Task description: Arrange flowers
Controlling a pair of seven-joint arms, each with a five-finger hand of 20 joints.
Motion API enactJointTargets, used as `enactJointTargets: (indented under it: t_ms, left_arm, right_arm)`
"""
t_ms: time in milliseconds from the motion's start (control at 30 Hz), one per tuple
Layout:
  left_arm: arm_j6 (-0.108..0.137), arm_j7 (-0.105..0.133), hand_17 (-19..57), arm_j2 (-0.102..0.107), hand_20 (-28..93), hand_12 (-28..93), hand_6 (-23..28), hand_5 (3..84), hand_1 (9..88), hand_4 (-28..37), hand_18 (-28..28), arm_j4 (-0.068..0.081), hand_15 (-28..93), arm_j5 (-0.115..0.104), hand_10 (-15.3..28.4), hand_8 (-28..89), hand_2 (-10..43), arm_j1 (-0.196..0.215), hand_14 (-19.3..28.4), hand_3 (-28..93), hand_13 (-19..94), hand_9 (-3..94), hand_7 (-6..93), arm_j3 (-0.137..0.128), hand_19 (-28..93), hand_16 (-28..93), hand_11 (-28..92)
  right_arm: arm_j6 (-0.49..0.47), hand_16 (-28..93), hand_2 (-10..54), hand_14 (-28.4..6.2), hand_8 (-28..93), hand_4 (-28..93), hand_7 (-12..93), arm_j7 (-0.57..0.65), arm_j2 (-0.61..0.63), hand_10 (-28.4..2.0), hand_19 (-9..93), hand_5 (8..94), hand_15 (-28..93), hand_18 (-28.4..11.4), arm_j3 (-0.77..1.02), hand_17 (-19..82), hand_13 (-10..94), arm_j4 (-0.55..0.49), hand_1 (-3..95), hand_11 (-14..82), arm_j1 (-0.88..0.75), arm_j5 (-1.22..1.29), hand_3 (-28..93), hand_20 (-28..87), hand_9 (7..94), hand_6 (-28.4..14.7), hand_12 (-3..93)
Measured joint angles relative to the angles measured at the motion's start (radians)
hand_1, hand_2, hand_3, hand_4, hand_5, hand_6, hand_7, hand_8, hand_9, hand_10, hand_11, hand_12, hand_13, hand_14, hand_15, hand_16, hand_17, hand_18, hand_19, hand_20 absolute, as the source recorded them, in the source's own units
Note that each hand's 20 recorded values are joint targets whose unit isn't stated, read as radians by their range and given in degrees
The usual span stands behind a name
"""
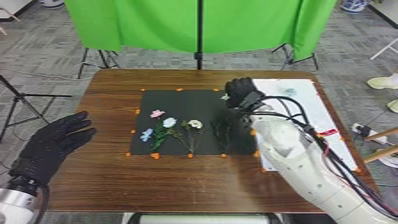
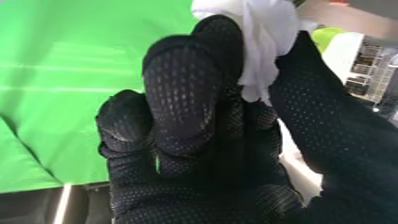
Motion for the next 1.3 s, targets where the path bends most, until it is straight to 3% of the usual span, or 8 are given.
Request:
enactJointTargets:
  t_ms: [267,633,800,833,900,1067,1233,1300]
  left_arm:
    - [0.000,0.001,-5.7,-0.001,1,16,4.6,41.0,29.2,-24.8,22.3,-0.001,41,-0.008,11.9,-11,5.5,0.002,15.5,69,28,35.7,20.0,-0.002,53,-4,27]
    - [-0.001,0.001,-5.7,0.000,1,16,4.4,40.9,29.1,-24.9,22.4,0.001,42,-0.013,11.8,-11,5.5,-0.001,15.4,70,29,35.8,20.4,-0.001,53,-4,27]
    - [-0.002,0.002,-5.7,0.003,1,15,4.4,40.9,29.1,-25.0,22.4,0.002,42,-0.016,11.8,-11,5.6,0.000,15.4,70,29,35.8,20.5,-0.001,53,-4,27]
    - [-0.002,0.002,-5.7,0.003,1,15,4.4,40.8,29.0,-25.0,22.4,0.002,42,-0.016,11.7,-11,5.6,0.000,15.4,70,29,35.8,20.5,-0.001,53,-4,27]
    - [-0.003,0.002,-5.7,0.005,1,15,4.4,40.8,29.0,-24.9,22.4,0.004,42,-0.017,11.7,-11,5.6,0.000,15.4,70,29,35.8,20.6,-0.001,53,-4,27]
    - [-0.004,0.000,-5.6,0.008,0,16,4.4,40.8,29.0,-24.9,22.4,0.007,42,-0.017,11.7,-11,5.6,-0.001,15.4,70,29,35.9,20.7,-0.002,53,-4,28]
    - [-0.005,0.000,-5.7,0.008,0,15,4.4,40.9,29.0,-24.9,22.3,0.007,42,-0.017,11.8,-11,5.6,-0.001,15.5,70,29,35.9,20.7,-0.004,53,-4,28]
    - [-0.005,0.000,-5.7,0.008,0,15,4.4,40.9,29.1,-25.0,22.3,0.007,42,-0.017,11.8,-11,5.5,0.000,15.5,70,29,35.9,20.8,-0.004,53,-4,28]
  right_arm:
    - [0.009,26,-9.5,-1.8,-17,-28,55,-0.009,-0.027,-3.3,88,69.5,52,-17.0,-0.007,40,84,0.063,46.9,23.9,-0.008,-0.019,83,37,87.2,0.1,46.5]
    - [-0.002,25,-8.4,-1.9,-15,-28,54,-0.047,-0.032,-3.8,87,68.5,52,-16.8,0.035,39,82,0.040,44.6,26.1,-0.054,0.007,80,38,84.4,0.5,43.3]
    - [-0.021,24,-8.7,-2.0,-15,-28,49,-0.071,-0.025,-5.9,85,66.5,54,-16.7,0.039,37,80,0.009,34.6,39.1,-0.073,0.011,78,40,77.8,1.4,28.5]
    - [-0.029,24,-8.9,-2.1,-20,-28,47,-0.074,-0.025,-6.3,85,66.5,54,-16.8,0.039,36,79,0.006,32.3,39.9,-0.075,0.011,79,40,76.7,2.0,27.3]
    - [-0.045,24,-9.3,-2.4,-26,-28,45,-0.074,-0.025,-7.3,85,63.9,55,-16.9,0.040,35,77,-0.001,29.6,41.1,-0.077,0.010,76,41,72.4,1.9,26.2]
    - [-0.092,23,-8.8,-3.9,-26,-28,43,-0.049,-0.023,-8.7,85,56.9,59,-17.6,0.049,34,73,-0.021,30.6,42.4,-0.085,0.032,64,42,64.8,-0.6,25.6]
    - [-0.094,21,-7.1,-6.1,-24,-28,41,-0.017,-0.019,-10.6,85,50.3,63,-18.2,0.074,32,67,-0.037,22.7,43.0,-0.102,0.095,67,42,57.7,-2.9,24.4]
    - [-0.090,19,-3.2,-7.9,-23,-28,39,-0.013,-0.019,-12.5,85,44.7,65,-18.9,0.096,31,61,-0.044,14.2,42.9,-0.112,0.122,70,42,51.4,-4.6,23.6]
